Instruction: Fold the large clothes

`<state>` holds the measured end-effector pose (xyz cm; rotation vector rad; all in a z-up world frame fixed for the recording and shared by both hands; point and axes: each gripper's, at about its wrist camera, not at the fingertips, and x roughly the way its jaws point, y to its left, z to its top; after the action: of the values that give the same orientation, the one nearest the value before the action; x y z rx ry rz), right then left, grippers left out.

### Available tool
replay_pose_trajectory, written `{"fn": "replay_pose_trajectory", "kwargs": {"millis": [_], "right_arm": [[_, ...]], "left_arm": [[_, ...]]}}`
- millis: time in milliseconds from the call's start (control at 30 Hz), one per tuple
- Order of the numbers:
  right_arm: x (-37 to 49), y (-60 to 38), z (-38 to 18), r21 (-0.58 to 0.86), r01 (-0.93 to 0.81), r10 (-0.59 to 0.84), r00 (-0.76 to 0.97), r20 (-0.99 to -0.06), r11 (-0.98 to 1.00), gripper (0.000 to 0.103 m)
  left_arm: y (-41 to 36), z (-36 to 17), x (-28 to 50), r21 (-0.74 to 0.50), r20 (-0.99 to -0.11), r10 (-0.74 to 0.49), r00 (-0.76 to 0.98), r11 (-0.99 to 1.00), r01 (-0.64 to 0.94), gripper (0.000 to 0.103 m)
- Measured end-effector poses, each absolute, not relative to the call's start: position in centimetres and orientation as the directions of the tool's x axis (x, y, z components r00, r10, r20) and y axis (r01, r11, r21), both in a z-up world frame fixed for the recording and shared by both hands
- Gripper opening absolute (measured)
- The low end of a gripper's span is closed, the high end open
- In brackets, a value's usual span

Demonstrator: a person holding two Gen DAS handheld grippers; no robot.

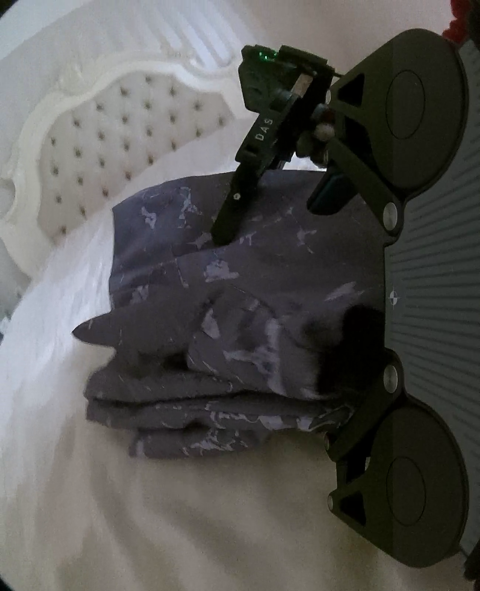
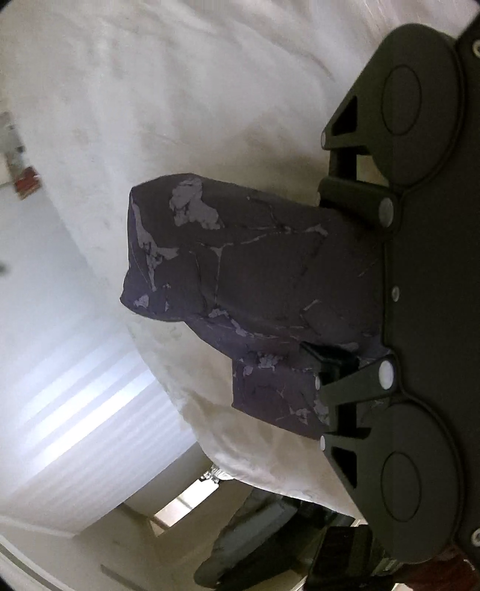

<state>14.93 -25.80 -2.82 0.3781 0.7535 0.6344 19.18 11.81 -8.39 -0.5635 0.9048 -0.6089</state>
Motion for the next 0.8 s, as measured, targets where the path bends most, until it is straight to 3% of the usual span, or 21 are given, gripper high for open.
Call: {"fn": "replay_pose_trajectory", "kwargs": {"millis": [400, 467, 533, 567, 633, 700, 800], "right_arm": [[16.1, -42.9, 2.7, 0.344, -0.179, 0.356, 0.742, -0.568, 0.922, 0.062], [16.7, -45.3, 2.5, 0.336, -0.118, 0.302, 0.763, -0.571, 0.934, 0.071], [17.6, -46.6, 1.2, 0.28, -0.019, 0.193, 0.77, -0.609, 0.96, 0.089], [18.1, -46.6, 0.1, 0.236, 0.041, 0.124, 0.758, -0.64, 0.971, 0.092], [19.3, -47.1, -3.2, 0.192, 0.147, 0.04, 0.686, -0.726, 0.97, 0.096], [19.3, -47.3, -5.5, 0.235, 0.185, 0.046, 0.687, -0.725, 0.954, 0.102], [18.6, -47.6, -5.8, 0.266, 0.185, 0.059, 0.709, -0.703, 0.946, 0.102]], "left_arm": [[-7.9, -7.1, 28.6, -0.704, -0.448, -0.825, 0.344, 0.563, 0.434, 0.099], [-10.0, -7.4, 30.0, -0.675, -0.47, -0.812, 0.347, 0.584, 0.451, 0.092], [-11.6, -8.4, 30.8, -0.585, -0.551, -0.737, 0.392, 0.676, 0.449, 0.092], [-12.1, -9.0, 31.2, -0.538, -0.586, -0.699, 0.41, 0.714, 0.448, 0.092], [-12.5, -10.7, 31.9, -0.5, -0.62, -0.672, 0.405, 0.736, 0.457, 0.094], [-12.4, -11.3, 32.0, -0.507, -0.618, -0.674, 0.406, 0.735, 0.45, 0.095], [-12.8, -11.3, 31.6, -0.488, -0.613, -0.673, 0.414, 0.734, 0.472, 0.095]]}}
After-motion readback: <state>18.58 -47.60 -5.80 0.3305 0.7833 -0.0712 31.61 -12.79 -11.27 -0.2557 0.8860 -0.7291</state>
